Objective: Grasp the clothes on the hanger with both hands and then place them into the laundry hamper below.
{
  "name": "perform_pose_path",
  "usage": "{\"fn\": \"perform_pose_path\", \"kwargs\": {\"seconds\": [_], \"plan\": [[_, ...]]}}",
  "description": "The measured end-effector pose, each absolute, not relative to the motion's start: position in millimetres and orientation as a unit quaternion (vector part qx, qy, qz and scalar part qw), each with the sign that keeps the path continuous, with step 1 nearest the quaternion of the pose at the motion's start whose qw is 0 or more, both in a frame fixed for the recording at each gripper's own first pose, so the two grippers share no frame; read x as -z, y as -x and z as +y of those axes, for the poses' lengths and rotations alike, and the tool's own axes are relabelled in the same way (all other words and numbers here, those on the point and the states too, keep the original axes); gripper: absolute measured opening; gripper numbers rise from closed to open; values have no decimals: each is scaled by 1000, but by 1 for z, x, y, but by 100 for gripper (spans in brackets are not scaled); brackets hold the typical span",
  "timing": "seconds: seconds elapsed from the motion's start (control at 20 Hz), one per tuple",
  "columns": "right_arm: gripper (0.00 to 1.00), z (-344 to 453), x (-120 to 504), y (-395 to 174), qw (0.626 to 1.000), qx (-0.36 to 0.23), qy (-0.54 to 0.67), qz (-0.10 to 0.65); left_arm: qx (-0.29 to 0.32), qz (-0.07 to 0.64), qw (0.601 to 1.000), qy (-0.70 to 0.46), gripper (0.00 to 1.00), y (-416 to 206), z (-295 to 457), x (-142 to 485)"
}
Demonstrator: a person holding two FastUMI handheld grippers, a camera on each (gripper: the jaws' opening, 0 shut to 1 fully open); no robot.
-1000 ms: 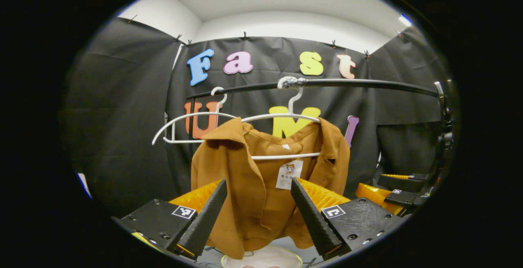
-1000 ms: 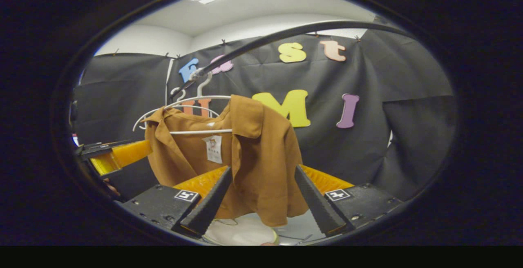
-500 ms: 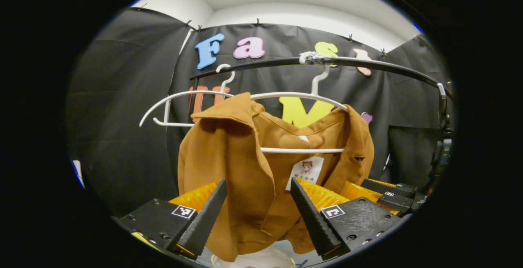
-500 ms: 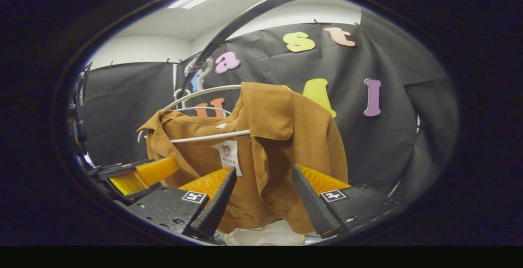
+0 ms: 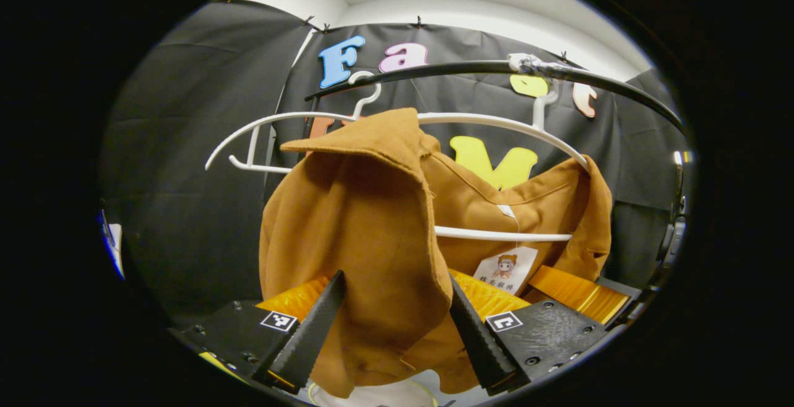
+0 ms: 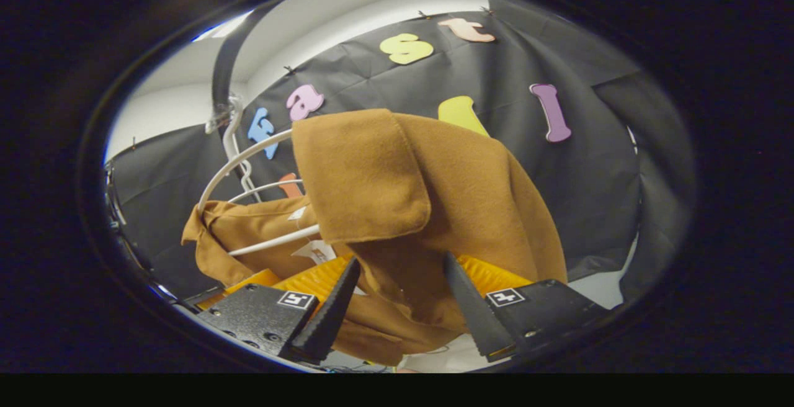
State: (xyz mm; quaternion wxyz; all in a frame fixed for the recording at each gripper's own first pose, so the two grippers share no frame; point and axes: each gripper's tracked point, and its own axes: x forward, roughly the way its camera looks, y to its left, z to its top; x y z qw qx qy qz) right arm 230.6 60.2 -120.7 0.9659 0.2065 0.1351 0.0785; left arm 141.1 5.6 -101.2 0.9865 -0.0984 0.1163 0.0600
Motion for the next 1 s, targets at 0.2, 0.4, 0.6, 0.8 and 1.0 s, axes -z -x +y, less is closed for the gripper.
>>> {"fn": "perform_pose_path", "kwargs": {"seconds": [0.2,0.4,0.6,0.8,1.0], "plan": [[71,54,120,-243,961,-68,-228,140,-69,109,986,102,84,-154,13,102],[39,38,118,-242,963,-47,-230,131,-75,111,985,106,52,-161,20,102],[27,34,114,-235,965,-51,-225,128,-75,109,987,94,17,-157,23,100],[17,18,110,-226,967,-29,-223,119,-59,115,986,107,3,-149,22,99],[14,7,102,-220,965,-17,-238,108,-46,108,987,110,6,-139,31,84]]}}
